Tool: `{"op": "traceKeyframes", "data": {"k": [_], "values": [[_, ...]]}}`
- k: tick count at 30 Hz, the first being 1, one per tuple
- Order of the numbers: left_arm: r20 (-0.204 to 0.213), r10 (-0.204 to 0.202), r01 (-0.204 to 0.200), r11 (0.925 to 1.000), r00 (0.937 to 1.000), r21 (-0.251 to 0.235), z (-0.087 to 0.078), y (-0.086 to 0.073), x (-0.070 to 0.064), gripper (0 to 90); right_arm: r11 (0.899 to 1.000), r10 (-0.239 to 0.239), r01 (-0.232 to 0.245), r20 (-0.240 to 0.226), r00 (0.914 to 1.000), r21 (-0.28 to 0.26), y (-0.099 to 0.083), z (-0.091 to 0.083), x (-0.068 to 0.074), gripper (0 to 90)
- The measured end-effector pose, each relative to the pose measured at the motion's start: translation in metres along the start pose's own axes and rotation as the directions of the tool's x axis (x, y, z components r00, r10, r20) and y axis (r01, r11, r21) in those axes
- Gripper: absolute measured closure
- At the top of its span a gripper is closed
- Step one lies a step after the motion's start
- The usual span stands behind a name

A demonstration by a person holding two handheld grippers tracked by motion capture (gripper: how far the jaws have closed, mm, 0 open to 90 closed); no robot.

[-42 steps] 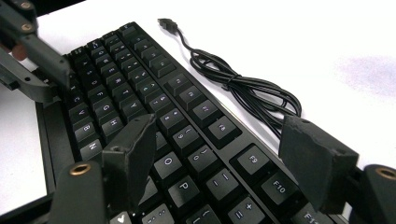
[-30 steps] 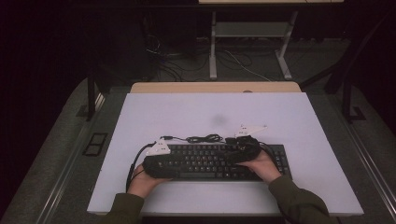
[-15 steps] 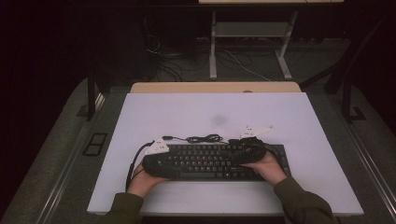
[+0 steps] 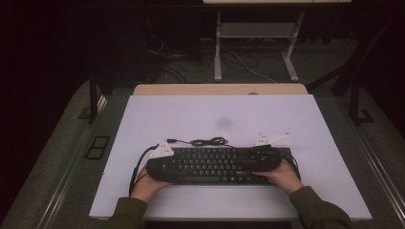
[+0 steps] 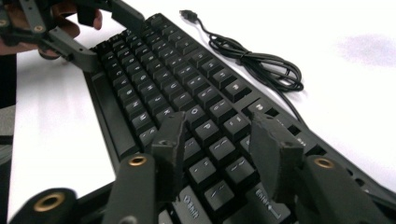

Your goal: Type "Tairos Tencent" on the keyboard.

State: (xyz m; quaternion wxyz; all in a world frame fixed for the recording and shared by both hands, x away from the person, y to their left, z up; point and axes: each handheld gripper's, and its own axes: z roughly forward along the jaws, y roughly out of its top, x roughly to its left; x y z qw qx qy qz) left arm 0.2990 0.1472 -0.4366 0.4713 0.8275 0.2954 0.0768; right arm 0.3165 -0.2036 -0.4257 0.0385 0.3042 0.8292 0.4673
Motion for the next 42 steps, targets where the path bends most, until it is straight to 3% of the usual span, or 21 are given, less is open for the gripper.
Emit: {"op": "traceKeyframes", "data": {"k": [8,13,33,42], "values": [[0.001,0.007,-0.007,1.0,1.0,0.004,0.0,0.0,0.0,20.2,1.0,-0.027,0.028,-0.037,0.999,0.014,-0.006,-0.009,0.004,78.2],[0.005,0.004,-0.004,1.0,1.0,0.005,0.0,-0.001,-0.001,20.0,0.997,-0.055,0.058,-0.048,0.9973,0.046,-0.012,-0.013,0.005,85.4],[0.011,0.01,-0.011,0.9999,0.9999,0.012,0.002,-0.001,-0.002,20.0,0.981,-0.128,0.134,-0.049,0.9905,0.137,-0.021,-0.005,0.009,89.3],[0.013,0.011,-0.011,0.9999,0.9999,0.013,0.004,0.0,-0.003,20.0,0.979,-0.135,0.141,-0.051,0.9895,0.146,-0.022,-0.002,0.009,89.4]]}}
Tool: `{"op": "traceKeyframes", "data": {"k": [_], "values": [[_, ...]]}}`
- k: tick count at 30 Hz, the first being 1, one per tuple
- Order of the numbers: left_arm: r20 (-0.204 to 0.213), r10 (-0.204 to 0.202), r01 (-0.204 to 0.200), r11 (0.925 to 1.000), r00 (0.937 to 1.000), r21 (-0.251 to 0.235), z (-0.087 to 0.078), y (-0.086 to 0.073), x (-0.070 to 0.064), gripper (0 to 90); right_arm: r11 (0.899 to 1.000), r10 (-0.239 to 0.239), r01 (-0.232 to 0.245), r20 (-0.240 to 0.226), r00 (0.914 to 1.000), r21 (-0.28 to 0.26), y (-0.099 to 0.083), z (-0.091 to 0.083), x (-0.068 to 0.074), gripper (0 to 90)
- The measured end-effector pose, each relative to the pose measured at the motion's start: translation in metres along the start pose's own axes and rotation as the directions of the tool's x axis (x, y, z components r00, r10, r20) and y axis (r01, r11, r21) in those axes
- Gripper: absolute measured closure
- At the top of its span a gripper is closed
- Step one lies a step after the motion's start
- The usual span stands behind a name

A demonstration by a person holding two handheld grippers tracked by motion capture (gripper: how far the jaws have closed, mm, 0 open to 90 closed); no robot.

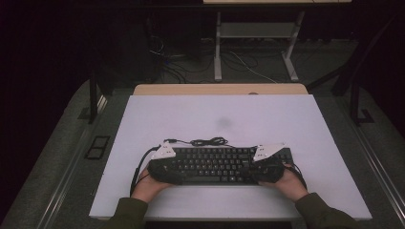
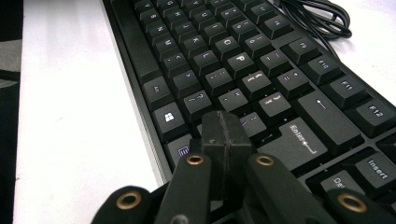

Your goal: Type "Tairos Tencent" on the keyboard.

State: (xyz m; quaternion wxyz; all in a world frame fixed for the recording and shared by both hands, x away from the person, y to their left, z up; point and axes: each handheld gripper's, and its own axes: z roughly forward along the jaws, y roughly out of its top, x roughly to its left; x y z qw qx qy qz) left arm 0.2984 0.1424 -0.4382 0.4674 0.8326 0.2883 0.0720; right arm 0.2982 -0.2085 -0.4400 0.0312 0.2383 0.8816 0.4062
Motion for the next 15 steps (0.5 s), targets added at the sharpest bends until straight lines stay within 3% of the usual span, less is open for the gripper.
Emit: {"op": "traceKeyframes", "data": {"k": [15], "values": [[-0.009,0.006,-0.006,0.9999,0.9999,-0.01,0.004,0.012,0.002,23.0,1.0,0.002,-0.002,0.009,1.0,-0.003,0.001,0.001,0.0,89.4]]}}
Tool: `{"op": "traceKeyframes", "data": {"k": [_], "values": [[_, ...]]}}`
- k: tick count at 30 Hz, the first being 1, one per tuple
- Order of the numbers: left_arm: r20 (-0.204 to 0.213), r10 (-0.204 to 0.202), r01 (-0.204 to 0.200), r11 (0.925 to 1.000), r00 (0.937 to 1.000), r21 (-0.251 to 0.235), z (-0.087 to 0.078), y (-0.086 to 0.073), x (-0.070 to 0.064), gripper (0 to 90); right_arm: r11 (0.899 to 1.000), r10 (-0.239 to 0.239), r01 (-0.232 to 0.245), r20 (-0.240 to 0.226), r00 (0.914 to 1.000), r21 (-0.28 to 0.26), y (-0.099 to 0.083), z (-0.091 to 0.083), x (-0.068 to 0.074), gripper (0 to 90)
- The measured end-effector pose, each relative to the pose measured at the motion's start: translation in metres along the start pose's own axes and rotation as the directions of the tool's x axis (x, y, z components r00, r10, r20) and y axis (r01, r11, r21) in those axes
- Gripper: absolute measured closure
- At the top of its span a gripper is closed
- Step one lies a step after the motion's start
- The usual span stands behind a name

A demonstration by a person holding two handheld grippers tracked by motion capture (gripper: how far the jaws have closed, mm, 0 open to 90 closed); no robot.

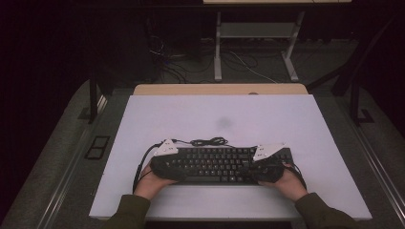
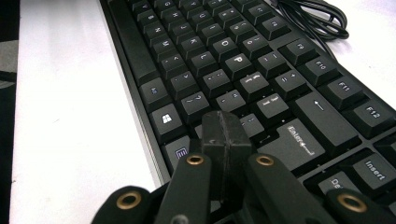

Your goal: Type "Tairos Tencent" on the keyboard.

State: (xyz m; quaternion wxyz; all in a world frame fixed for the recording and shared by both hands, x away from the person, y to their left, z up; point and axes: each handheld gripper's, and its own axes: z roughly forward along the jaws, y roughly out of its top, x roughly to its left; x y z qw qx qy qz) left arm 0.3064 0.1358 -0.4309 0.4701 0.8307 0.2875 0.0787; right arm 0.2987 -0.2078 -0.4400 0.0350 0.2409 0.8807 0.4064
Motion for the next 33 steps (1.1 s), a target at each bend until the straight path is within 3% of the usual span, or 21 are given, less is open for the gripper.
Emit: {"op": "traceKeyframes", "data": {"k": [4,12,23,33], "values": [[0.001,-0.004,0.004,1.0,1.0,-0.005,0.002,0.004,0.002,29.3,1.0,0.004,-0.004,-0.001,1.0,-0.001,0.0,0.0,0.0,89.4],[0.004,-0.002,0.002,1.0,1.0,-0.005,0.009,0.01,0.007,50.8,1.0,0.004,-0.004,-0.003,1.0,-0.001,0.0,0.0,-0.001,89.4],[0.045,0.005,-0.007,0.9991,0.999,0.041,0.019,0.015,0.01,87.9,1.0,0.008,-0.008,-0.004,1.0,-0.005,-0.001,0.0,-0.001,89.4],[0.043,0.007,-0.011,0.9966,0.999,0.082,0.026,0.013,0.009,88.8,1.0,0.013,-0.013,-0.006,0.9999,-0.006,-0.001,0.0,-0.001,89.4]]}}
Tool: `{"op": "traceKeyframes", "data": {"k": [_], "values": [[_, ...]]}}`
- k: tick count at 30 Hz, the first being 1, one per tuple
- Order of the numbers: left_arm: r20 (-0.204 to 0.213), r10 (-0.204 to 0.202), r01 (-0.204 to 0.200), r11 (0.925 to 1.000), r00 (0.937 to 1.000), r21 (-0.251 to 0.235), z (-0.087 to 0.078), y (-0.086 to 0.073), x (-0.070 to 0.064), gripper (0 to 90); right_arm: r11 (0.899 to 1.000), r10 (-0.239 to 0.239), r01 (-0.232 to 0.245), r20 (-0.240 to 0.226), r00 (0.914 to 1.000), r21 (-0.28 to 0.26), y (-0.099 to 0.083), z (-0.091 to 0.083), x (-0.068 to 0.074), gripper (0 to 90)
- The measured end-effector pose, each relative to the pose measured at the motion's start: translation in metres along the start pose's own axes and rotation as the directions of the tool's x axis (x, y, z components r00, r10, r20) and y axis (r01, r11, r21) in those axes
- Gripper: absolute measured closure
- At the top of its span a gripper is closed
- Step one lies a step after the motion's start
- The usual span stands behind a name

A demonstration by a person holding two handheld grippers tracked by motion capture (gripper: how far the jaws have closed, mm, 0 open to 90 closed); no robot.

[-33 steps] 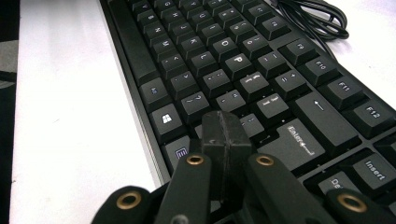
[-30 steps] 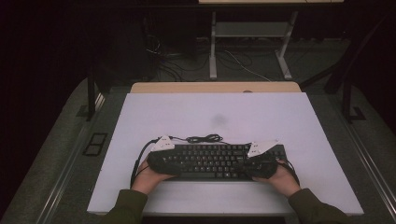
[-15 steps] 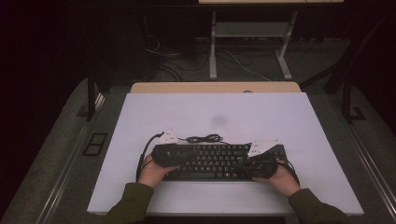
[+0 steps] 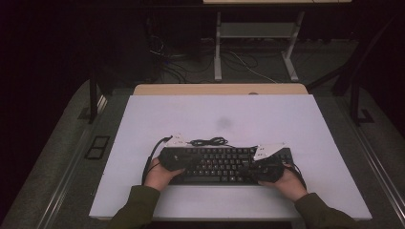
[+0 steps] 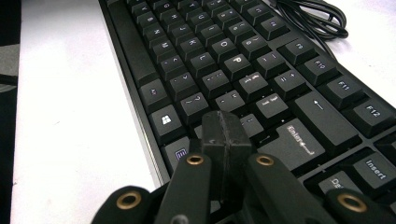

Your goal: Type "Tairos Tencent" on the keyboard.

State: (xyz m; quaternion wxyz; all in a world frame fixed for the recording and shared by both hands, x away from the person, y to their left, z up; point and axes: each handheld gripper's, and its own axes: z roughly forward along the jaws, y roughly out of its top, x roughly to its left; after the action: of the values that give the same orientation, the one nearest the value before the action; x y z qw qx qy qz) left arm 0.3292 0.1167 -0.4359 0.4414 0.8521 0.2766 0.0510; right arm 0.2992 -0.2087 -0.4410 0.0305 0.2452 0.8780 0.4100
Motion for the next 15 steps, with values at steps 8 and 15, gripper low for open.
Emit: {"op": "traceKeyframes", "data": {"k": [8,15], "values": [[-0.005,0.005,-0.005,0.9998,1.0,0.017,0.0022,-0.001,-0.0003,88.8,1.0,-0.002,0.002,0.001,1.0,0.0,0.0,0.0,0.0001,89.3],[-0.011,0.015,-0.014,0.9992,0.9998,0.037,0.0033,-0.0013,-0.0002,88.8,1.0,-0.001,0.001,0.001,1.0,0.0,0.0,0.0,0.0001,89.3]]}}
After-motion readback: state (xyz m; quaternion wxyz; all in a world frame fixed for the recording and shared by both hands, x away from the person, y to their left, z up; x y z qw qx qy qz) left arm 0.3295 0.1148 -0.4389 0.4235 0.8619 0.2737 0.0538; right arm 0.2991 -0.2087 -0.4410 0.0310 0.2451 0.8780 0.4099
